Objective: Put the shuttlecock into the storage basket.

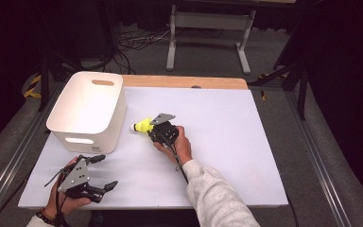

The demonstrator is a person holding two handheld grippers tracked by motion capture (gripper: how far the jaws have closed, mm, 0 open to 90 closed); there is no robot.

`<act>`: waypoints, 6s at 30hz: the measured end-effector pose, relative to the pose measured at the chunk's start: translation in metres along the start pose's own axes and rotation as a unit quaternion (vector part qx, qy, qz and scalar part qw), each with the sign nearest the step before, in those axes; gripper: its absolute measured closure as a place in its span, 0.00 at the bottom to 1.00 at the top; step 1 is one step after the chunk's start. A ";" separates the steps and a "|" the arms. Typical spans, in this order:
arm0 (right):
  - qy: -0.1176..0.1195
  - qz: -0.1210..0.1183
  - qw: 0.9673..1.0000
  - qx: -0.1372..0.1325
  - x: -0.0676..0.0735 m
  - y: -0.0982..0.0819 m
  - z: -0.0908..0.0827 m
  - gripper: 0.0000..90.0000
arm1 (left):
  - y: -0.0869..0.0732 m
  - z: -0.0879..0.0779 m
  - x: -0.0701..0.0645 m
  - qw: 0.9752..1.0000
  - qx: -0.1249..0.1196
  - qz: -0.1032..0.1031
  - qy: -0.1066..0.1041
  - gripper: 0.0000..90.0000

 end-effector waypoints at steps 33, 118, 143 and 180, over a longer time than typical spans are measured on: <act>0.040 -0.001 0.996 -0.078 0.007 -0.010 -0.057 0.88 | -0.001 0.002 0.000 1.000 0.008 -0.002 0.006 0.08; 0.064 -0.134 0.988 -0.044 0.040 -0.058 -0.135 0.88 | 0.069 0.126 -0.023 0.993 0.091 0.045 -0.054 0.34; 0.081 -0.192 0.978 -0.014 0.060 -0.050 -0.137 0.71 | 0.073 0.139 -0.035 0.995 0.066 0.049 -0.058 0.52; 0.071 -0.164 0.984 -0.022 0.052 -0.042 -0.160 0.31 | 0.075 0.122 -0.030 0.998 0.006 0.047 -0.036 0.53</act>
Point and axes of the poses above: each handheld gripper's, and its own axes: z roughly forward along the jaws, y roughly out of its top, x roughly to its left, the point moved 3 cm from there along z, roughly forward along the jaws, and after that the axes turned 3 degrees about y, right-handed, at the moved point
